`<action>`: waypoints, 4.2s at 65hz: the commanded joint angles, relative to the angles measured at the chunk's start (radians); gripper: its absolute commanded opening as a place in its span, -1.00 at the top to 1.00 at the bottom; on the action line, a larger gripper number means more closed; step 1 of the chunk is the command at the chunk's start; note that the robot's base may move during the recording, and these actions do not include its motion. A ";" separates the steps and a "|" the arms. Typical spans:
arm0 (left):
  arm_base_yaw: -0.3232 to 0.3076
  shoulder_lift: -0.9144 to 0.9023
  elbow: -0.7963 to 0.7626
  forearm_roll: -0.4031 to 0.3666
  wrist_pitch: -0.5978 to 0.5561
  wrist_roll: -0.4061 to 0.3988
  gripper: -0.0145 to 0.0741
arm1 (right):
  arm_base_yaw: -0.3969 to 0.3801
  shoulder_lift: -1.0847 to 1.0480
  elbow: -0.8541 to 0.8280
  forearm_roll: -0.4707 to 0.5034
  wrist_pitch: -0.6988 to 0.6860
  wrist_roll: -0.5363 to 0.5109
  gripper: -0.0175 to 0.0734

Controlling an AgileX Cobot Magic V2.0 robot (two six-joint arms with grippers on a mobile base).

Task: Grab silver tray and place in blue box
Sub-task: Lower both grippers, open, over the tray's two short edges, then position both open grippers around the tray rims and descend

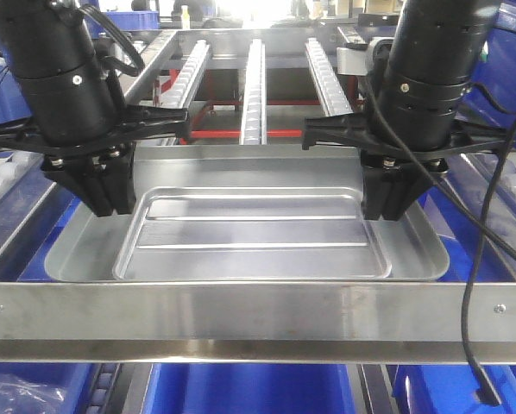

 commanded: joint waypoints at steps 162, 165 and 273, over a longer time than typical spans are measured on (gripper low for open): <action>-0.005 0.052 -0.032 -0.018 -0.044 -0.002 -0.04 | -0.001 0.021 -0.034 -0.003 -0.069 -0.010 -0.52; -0.005 0.053 -0.032 -0.018 -0.044 -0.002 -0.04 | -0.001 0.026 -0.034 -0.003 -0.073 -0.010 -0.52; -0.005 0.064 -0.032 -0.008 -0.051 -0.002 -0.04 | -0.001 0.038 -0.034 -0.001 -0.035 -0.077 -0.21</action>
